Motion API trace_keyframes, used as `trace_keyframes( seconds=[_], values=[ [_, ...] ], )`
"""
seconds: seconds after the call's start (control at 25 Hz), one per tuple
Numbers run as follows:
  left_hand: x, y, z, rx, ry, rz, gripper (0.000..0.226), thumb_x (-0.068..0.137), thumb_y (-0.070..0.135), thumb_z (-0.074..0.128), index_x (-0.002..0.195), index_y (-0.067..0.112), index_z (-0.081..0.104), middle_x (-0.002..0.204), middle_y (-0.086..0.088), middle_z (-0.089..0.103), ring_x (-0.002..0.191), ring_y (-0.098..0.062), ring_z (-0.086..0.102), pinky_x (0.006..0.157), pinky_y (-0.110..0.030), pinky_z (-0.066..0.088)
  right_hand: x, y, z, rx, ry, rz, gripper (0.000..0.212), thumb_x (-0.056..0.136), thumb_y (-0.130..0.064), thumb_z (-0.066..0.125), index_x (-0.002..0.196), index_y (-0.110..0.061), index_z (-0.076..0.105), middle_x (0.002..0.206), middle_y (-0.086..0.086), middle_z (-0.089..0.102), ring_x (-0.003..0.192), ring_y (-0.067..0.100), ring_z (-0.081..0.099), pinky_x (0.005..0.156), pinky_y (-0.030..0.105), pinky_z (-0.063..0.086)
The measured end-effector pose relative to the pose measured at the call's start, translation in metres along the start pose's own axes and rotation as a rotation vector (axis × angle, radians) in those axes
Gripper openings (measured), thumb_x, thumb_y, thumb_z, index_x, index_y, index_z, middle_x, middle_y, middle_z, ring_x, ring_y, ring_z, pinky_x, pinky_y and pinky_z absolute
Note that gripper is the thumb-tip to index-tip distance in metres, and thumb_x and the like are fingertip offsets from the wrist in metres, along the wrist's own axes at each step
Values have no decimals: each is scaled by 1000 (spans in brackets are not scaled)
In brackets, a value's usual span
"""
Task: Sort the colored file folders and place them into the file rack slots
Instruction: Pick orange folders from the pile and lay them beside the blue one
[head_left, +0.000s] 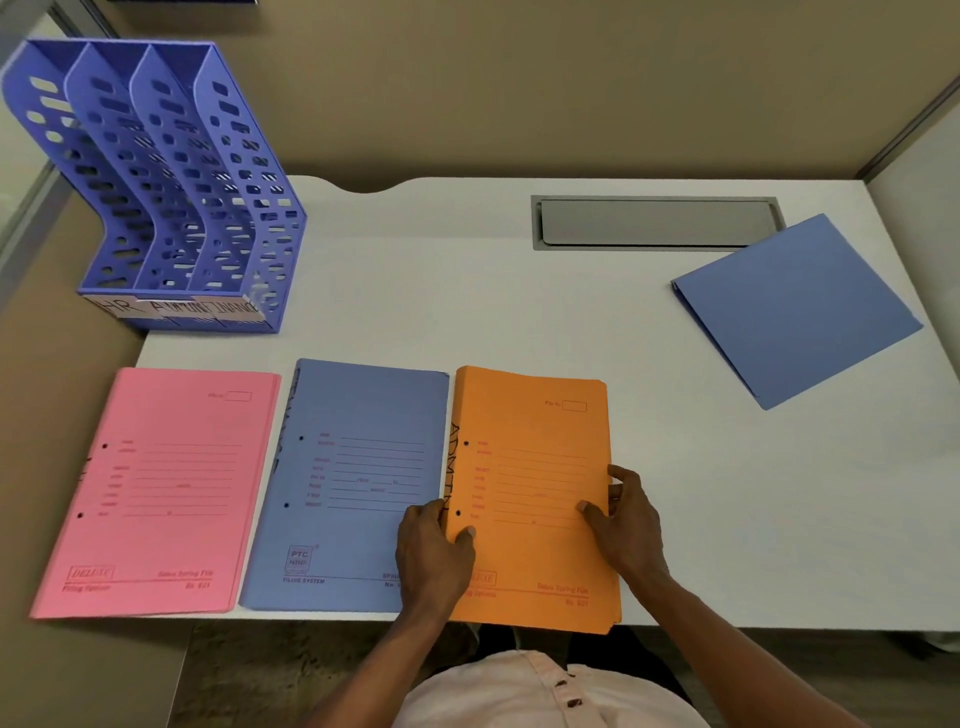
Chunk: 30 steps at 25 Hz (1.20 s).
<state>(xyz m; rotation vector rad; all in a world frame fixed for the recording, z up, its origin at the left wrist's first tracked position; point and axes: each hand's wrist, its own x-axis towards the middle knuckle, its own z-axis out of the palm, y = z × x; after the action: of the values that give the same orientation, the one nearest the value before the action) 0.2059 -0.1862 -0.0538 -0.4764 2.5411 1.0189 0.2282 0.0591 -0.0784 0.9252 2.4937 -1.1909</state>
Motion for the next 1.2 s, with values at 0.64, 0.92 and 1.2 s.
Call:
trace_keyframes(
  seconds=[0.64,0.92,1.2],
  values=[
    [5,0,9,101,-20,28,35,91,25,78,124,18,68,104,7,52,103,-20,63,90,-35,54,3,13,8,-256,34,-1,71,97,-40,71,158,-15,44,147,14,46,137,31,47,103,46,54],
    [-6,5,14,310,62,18,54,89,40,75,134,18,54,126,-3,57,114,-26,60,78,-38,52,13,17,-10,-146,-17,-5,55,96,-35,74,145,-18,55,137,8,54,117,22,63,94,36,57],
    [-7,55,26,298,83,319,47,92,29,75,131,10,60,130,-12,62,115,-31,63,80,-44,57,7,28,-43,86,22,71,40,97,-26,76,133,-19,63,124,1,63,103,15,68,93,32,58]
  ],
)
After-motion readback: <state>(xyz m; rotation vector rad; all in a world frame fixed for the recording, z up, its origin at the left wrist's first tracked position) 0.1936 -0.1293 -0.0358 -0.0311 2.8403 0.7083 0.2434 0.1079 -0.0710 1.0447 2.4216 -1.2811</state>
